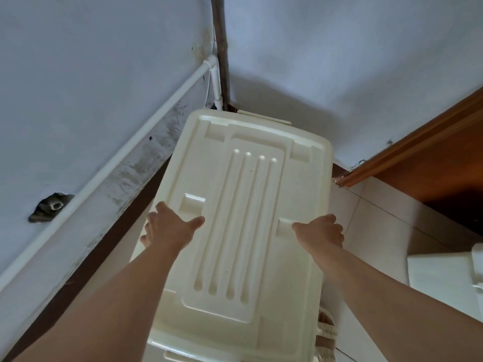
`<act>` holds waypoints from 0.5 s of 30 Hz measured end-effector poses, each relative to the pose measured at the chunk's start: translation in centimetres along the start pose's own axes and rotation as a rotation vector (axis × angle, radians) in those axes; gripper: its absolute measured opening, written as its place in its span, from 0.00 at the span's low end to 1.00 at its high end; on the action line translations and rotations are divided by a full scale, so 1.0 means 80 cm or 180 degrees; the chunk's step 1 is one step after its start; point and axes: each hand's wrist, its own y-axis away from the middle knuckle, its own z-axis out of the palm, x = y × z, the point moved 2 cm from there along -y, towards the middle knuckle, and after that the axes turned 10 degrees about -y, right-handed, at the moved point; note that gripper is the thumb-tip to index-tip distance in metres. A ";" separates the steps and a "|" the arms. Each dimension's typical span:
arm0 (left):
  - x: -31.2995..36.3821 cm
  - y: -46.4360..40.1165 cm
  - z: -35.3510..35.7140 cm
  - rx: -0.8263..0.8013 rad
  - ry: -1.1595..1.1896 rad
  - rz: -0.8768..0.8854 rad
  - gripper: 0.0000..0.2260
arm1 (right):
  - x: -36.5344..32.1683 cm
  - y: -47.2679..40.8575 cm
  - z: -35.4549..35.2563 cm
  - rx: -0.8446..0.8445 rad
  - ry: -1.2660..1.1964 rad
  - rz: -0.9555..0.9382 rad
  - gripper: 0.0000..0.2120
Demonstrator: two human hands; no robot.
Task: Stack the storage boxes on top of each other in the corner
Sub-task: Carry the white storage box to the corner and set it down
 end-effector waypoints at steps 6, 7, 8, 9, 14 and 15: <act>-0.004 0.042 -0.008 -0.0083 0.0253 -0.0073 0.45 | -0.017 0.024 -0.014 -0.0096 -0.0008 -0.0087 0.31; -0.002 0.050 -0.007 -0.0099 0.0290 -0.0103 0.45 | -0.018 0.026 -0.017 -0.0127 0.0004 -0.0111 0.32; -0.001 0.059 -0.004 -0.0114 0.0324 -0.0121 0.45 | -0.018 0.028 -0.019 -0.0168 0.0004 -0.0133 0.31; 0.002 0.067 -0.001 -0.0126 0.0360 -0.0128 0.44 | -0.016 0.028 -0.022 -0.0212 -0.0017 -0.0161 0.31; 0.022 0.105 0.022 -0.0086 0.0556 -0.0219 0.42 | -0.008 0.020 -0.041 -0.0399 0.0003 -0.0445 0.30; 0.027 0.112 0.028 -0.0081 0.0587 -0.0241 0.42 | -0.007 0.017 -0.045 -0.0418 0.0028 -0.0505 0.30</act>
